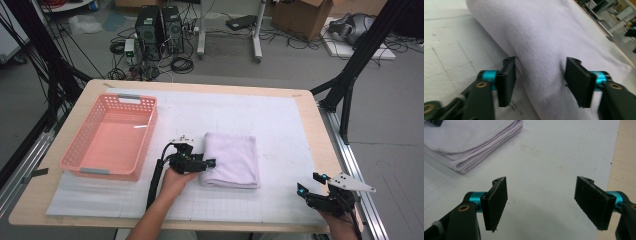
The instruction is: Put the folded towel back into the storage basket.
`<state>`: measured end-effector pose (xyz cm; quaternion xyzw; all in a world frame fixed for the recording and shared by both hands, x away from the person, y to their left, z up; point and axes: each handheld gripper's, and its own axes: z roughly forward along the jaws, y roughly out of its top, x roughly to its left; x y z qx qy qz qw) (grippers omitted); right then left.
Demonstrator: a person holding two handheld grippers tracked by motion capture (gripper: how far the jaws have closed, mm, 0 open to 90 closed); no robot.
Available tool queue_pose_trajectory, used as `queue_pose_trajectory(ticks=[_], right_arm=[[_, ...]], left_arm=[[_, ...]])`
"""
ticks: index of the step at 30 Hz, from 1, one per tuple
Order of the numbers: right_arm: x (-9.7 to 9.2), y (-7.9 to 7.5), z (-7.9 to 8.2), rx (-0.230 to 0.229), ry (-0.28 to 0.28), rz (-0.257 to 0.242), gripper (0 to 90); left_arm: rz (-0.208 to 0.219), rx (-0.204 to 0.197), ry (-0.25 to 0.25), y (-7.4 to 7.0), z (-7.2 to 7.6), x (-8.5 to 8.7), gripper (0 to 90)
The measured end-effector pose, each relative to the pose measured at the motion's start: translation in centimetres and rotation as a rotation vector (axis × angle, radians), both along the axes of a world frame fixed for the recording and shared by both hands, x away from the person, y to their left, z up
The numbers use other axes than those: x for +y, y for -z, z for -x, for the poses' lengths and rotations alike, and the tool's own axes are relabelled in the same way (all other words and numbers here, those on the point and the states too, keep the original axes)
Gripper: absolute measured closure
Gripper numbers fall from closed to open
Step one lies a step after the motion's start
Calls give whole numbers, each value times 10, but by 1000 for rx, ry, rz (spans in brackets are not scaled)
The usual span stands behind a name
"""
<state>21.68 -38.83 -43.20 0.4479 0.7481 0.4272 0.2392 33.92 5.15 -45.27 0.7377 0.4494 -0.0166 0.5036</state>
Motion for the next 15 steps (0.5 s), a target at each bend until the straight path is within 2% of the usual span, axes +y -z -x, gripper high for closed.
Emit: queue_pose_trajectory(ticks=[4, 7, 11, 12, 15], right_arm=[[0, 1, 0, 7, 0, -2, 260], [0, 1, 0, 7, 0, -1, 260], [0, 1, -1, 6, -2, -4, 260], [0, 1, -1, 5, -4, -5, 260], [0, 1, -1, 3, -6, -1, 260]], left_arm=[[4, 31, -1, 2, -6, -9, 392], [13, 42, -15, 3, -7, -12, 451], [14, 31, -3, 2, -6, -10, 634], [20, 12, 10, 1, -5, -10, 666], [15, -34, 35, 0, -3, -9, 698]])
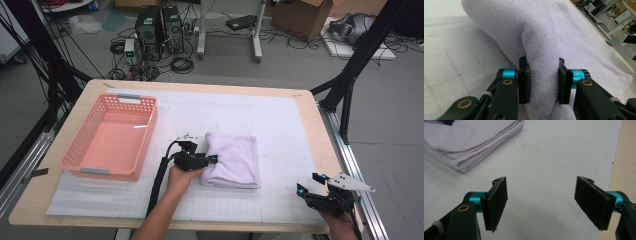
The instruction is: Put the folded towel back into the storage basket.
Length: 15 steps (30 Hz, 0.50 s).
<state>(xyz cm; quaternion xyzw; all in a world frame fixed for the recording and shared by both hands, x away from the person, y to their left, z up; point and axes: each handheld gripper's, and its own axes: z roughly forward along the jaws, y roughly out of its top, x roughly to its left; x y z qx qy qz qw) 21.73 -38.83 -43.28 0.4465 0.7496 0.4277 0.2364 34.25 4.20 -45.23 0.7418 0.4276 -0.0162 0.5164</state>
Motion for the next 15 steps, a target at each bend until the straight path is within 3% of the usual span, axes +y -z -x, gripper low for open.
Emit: queue_pose_trajectory(ticks=[1, 2, 7, 15], right_arm=[[0, 0, 0, -1, 1, -2, 260], [0, 0, 0, 2, 2, -1, 260], [0, 0, 0, 2, 1, -7, 260], [1, 0, 0, 6, -1, -5, 260]], left_arm=[[0, 0, 0, 0, 0, 0, 702], [0, -41, 15, -2, 2, 1, 707], [13, -167, 58, -11, 9, 1, 716], [27, -326, 109, -25, 22, 4, 717]])
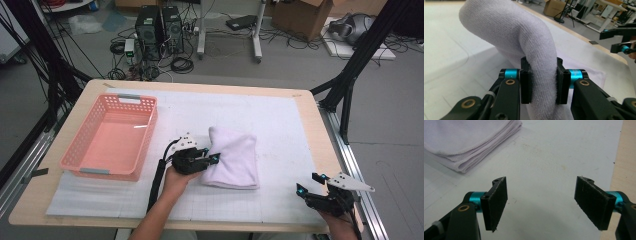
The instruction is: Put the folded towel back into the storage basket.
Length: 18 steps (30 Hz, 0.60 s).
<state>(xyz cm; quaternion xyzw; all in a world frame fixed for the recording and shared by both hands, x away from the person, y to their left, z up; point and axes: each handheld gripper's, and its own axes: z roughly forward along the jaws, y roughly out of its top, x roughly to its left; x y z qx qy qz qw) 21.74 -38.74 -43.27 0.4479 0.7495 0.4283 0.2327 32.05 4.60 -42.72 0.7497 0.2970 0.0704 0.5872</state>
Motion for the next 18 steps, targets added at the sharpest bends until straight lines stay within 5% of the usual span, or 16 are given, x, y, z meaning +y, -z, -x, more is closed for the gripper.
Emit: queue_pose_trajectory(ticks=[7, 18], right_arm=[[2, 0, -1, 2, -4, 3, 260], [3, 0, -1, 0, -11, 8, 260]], left_arm=[[-10, -101, 52, -19, 11, 3, 718], [5, -180, 97, -45, 21, 8, 721]])
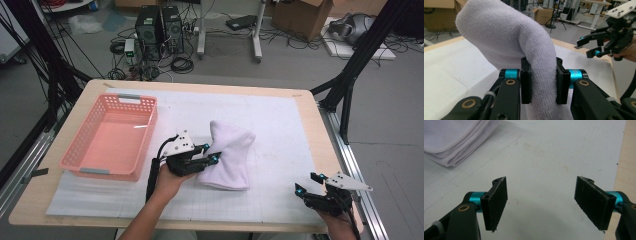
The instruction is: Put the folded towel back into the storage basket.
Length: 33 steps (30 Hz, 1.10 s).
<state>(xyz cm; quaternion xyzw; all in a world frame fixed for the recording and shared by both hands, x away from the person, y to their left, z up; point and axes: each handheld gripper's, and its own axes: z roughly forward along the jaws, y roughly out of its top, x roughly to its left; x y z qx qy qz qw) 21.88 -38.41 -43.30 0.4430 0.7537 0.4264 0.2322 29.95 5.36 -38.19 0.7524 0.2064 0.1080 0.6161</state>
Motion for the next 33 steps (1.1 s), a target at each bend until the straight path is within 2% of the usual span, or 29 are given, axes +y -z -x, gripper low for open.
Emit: queue_pose_trajectory(ticks=[6, 15, 33], right_arm=[[1, 0, 0, -1, -1, -2, 260], [1, 0, -1, 2, -2, 1, 260], [4, -1, -3, -1, -7, 3, 260]], left_arm=[[15, -22, 10, -11, 3, 6, 720], [44, -48, -9, -27, 4, 21, 722], [90, -97, -81, -62, 4, 77, 721]])
